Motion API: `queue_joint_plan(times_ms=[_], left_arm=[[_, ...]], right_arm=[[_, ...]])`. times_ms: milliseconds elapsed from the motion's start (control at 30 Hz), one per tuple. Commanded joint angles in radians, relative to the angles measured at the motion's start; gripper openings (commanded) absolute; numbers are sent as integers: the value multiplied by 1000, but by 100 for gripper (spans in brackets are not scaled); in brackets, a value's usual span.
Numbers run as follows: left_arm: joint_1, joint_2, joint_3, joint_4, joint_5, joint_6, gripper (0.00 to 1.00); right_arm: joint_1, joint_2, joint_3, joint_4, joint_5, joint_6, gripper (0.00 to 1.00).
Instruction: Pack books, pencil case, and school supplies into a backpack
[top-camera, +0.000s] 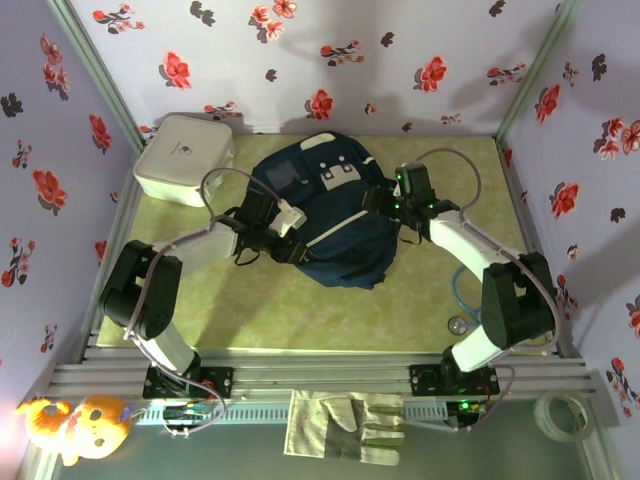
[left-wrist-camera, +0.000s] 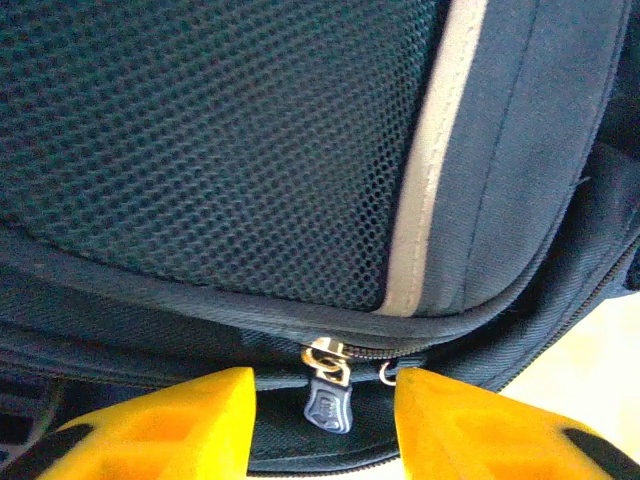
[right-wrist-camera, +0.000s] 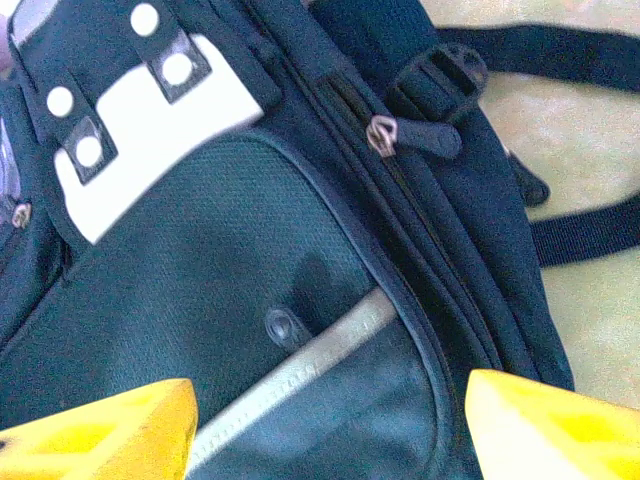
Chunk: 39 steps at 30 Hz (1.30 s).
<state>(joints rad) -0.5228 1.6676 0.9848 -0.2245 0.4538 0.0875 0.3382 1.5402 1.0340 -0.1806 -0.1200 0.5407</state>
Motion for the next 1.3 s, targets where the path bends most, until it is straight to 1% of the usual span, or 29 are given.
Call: queue_joint_plan(times_ms=[0,100,233,333,467,667,767,800,900,1000,1067,1267], left_arm=[[-10,9,-7,34,20,18,36],[-11,23,0,42,10,15,33],[-11,35,5,46,-39,11,25],[-11,34,-5,58,-52,11,20],[-11,17,-22,68,-77,9,13],[-11,-22,-52,77,-120,16,9],[-11,-43,-63,80,-136,18,9],[-11,-48,-67,82,-137,18,11],[-14,-54,-75,82,-131,20,20],[-22,-48,-87,91,-126,24,27],[-29,-42,-93,95,-122,23,28],[-37,-24,-109,129,-124,11,30]], right_arm=[[1,-58,-45,27,-28,46,72],[2,-94,-79,29,-31,60,72],[3,-146,-124,20,-28,72,72],[5,-181,-167,18,-35,85,72],[33,-220,-226,12,-50,112,72],[109,-261,-296,48,-55,175,71],[146,-265,-310,92,-49,203,71],[156,-260,-311,108,-49,211,71],[175,-234,-311,166,-71,248,70],[188,-195,-307,215,-80,295,67],[190,-174,-303,231,-69,333,64],[191,-111,-291,270,-61,402,63]])
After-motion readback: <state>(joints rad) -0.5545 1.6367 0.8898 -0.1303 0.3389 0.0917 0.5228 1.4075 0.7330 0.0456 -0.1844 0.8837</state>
